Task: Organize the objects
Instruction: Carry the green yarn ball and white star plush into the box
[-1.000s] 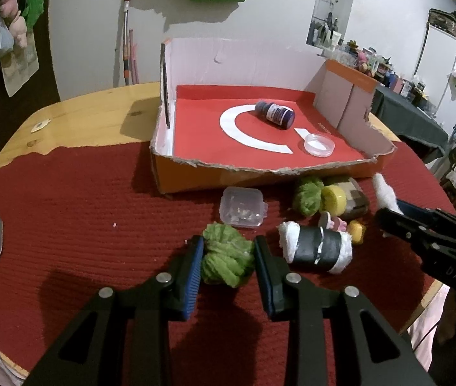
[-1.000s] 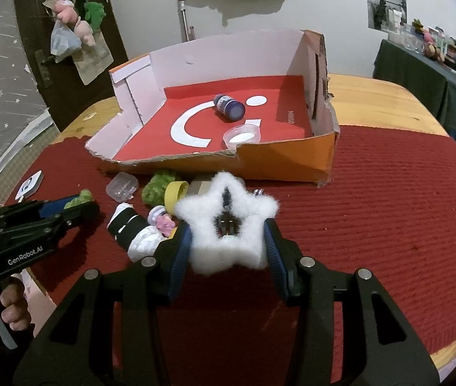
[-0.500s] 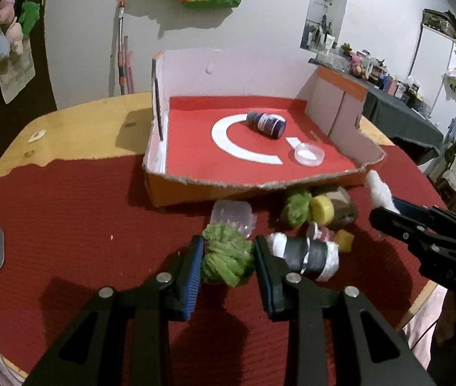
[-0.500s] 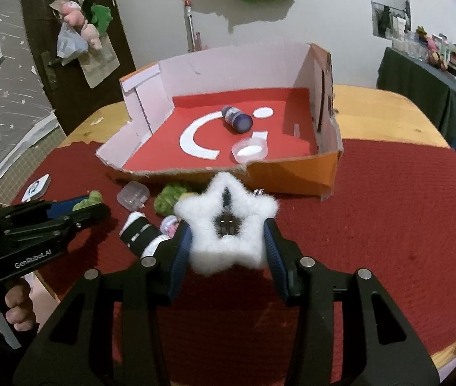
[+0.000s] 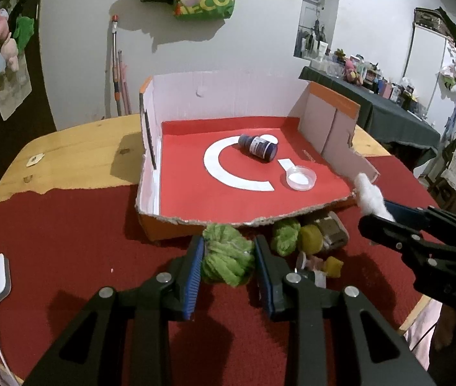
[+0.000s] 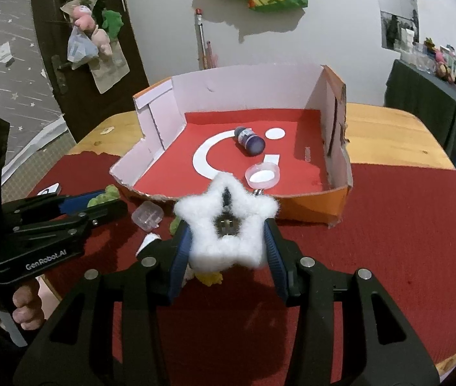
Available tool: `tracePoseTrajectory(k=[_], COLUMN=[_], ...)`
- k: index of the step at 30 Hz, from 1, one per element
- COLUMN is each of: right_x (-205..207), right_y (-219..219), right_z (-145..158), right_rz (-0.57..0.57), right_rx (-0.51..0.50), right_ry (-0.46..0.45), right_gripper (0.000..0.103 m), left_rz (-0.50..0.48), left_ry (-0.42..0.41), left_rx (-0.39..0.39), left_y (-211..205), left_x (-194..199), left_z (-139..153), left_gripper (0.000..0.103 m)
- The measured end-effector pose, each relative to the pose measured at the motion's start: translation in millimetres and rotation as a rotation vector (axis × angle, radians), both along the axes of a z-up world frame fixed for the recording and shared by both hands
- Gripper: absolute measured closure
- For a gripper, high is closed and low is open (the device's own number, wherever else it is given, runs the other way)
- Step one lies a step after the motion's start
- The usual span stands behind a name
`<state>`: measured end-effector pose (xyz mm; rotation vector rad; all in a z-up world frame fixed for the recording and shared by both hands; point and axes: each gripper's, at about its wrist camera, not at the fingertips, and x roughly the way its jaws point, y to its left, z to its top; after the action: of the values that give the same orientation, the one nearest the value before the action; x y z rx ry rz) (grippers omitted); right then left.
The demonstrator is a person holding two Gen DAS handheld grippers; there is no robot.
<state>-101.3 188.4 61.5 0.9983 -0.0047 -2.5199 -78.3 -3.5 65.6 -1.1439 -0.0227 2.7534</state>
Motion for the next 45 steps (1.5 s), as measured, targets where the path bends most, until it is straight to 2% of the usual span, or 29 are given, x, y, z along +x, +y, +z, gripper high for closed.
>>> tracePoseTrajectory(k=[23,45], right_x=[-39,-90], right_y=[-18,-31], right_z=[7,-12], right_rz=[0.055,0.110], right_rx=[0.003,0.001], right_ry=[-0.010,-0.148], right_gripper=[0.060,0.060], left_rz=[-0.006,-0.005], left_ry=[0.018,-0.039], left_rx=[-0.015,-0.015], left_y=[4,-2], left_x=[-38,-73], left_z=[12,-7], left_gripper=[0.070,0.070])
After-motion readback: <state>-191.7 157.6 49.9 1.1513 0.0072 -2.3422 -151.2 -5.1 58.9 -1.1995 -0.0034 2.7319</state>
